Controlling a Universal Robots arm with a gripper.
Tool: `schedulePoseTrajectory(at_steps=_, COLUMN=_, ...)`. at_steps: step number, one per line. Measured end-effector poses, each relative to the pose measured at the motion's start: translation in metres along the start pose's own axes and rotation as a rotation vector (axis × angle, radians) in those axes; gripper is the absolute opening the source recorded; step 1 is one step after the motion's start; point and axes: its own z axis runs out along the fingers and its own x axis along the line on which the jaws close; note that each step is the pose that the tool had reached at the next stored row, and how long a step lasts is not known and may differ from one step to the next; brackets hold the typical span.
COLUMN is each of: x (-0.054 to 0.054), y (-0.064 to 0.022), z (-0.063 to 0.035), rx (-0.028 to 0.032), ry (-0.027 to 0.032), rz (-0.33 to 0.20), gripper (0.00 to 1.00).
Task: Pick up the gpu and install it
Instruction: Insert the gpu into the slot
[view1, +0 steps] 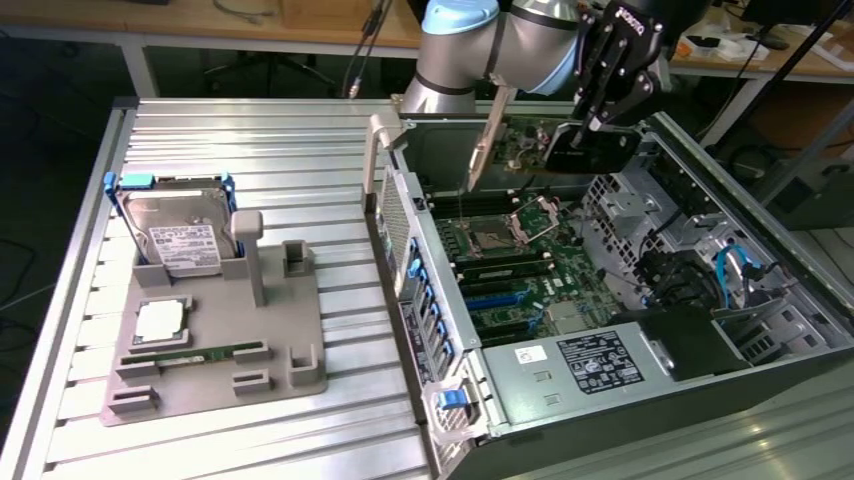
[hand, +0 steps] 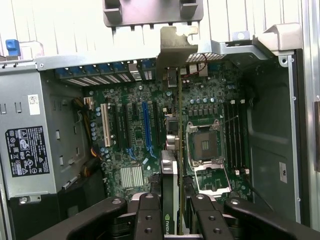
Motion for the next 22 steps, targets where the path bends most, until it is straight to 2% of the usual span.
schedulePoseTrajectory(at_steps=22, x=0.004, y=-0.0007, z=0.0422, rx=0.0000, ry=0.0000, rz=0.000, gripper=0.27)
